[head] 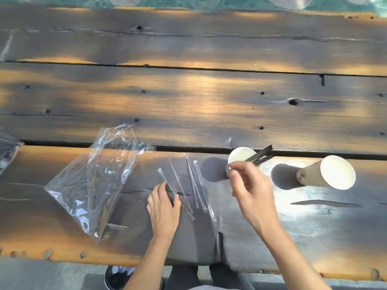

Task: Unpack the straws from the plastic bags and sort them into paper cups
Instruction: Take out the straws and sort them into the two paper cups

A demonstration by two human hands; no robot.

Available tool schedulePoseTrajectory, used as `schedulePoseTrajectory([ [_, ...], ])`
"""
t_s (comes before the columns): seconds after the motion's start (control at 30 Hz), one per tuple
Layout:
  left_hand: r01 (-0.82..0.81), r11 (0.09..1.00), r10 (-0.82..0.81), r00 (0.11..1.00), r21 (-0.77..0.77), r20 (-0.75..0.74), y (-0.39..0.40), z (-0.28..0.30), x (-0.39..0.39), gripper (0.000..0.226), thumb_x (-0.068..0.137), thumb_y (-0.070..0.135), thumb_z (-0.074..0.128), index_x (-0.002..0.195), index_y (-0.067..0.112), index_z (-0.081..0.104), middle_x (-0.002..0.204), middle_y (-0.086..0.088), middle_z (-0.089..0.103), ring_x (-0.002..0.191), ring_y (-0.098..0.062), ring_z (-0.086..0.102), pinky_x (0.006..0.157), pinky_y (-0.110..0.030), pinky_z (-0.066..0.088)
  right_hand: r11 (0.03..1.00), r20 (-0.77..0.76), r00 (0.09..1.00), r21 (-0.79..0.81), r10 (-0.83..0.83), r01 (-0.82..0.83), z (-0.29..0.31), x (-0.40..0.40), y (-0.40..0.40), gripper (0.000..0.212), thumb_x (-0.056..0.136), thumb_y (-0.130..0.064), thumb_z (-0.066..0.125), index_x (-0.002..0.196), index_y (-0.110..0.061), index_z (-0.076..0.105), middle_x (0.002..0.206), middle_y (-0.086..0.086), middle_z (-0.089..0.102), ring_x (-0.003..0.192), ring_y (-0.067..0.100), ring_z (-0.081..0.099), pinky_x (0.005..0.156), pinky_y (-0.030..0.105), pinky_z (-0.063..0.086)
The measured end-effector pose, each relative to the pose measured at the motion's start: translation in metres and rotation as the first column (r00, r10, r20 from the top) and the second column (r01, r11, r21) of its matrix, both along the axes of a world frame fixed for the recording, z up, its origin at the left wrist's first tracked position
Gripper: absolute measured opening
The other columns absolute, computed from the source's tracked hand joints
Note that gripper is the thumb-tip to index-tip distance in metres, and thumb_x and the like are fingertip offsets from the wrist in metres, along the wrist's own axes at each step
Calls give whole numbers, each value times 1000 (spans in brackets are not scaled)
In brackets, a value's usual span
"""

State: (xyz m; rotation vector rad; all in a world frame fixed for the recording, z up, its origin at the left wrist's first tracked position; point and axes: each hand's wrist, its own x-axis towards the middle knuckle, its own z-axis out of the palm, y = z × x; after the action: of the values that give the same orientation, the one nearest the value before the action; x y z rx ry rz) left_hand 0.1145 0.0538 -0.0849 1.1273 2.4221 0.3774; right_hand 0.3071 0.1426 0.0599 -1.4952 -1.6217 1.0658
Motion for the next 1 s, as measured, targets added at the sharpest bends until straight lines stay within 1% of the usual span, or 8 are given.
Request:
schedulePoseTrajectory([
  [0.07,-58,998,57,997,33,48,3,1,-3,53,89,24,66,138,12,47,136,-10,51,127,-30,41,106,-47,36,971,128,971,-153,204,-184,-33,-25,-14,16,94,-18,56,103,-18,69,83,-8,67,70,15,62,68,27,47],
  [0.17,-203,978,184,945,43,270,12,6,-3,48,92,16,62,138,9,47,129,-9,53,122,-27,44,104,-39,38,900,299,908,-407,294,-158,-88,-45,-13,28,94,-10,49,118,-10,63,111,9,62,99,26,61,82,28,49],
  [0.23,-297,955,268,876,10,401,20,11,-3,45,93,13,59,137,8,48,124,-7,56,109,-22,54,91,-28,39,869,338,905,-490,257,-64,-109,-52,-4,29,93,-7,44,118,-5,60,114,13,57,97,28,56,65,13,47],
  [0.4,-385,918,372,756,-93,538,30,10,-8,32,91,14,56,123,16,58,101,5,66,97,-19,61,91,-30,45,879,377,901,-477,214,-9,-126,-77,5,32,90,-5,42,108,-4,69,103,16,71,100,36,64,81,33,48],
  [0.57,-474,847,469,456,-239,757,38,10,-4,30,95,6,46,121,19,53,105,-7,69,95,-24,70,95,-43,55,832,310,918,-554,249,-39,-133,-101,-7,23,83,-8,39,81,-5,62,71,8,65,68,32,59,60,35,53],
  [0.73,-532,781,521,266,-327,811,40,5,-4,33,94,-4,40,120,5,59,105,-18,72,99,-30,71,93,-42,56,796,255,947,-605,196,-1,-135,-114,-13,10,85,-10,57,89,-14,64,88,3,63,79,20,57,66,27,41],
  [0.87,-536,769,508,182,-348,842,35,8,-10,32,95,-10,37,115,0,60,97,-22,70,89,-31,71,85,-37,58,805,269,939,-593,212,-12,-136,-112,-12,13,85,-19,71,85,-17,58,88,1,59,78,18,55,62,27,42],
  [1.0,-454,835,453,248,-311,856,35,8,-13,29,92,-10,45,111,4,62,99,-19,73,88,-26,72,85,-36,59,793,231,943,-607,241,-54,-133,-106,-11,19,87,-16,73,84,-20,55,75,-5,52,69,14,51,53,16,38],
])
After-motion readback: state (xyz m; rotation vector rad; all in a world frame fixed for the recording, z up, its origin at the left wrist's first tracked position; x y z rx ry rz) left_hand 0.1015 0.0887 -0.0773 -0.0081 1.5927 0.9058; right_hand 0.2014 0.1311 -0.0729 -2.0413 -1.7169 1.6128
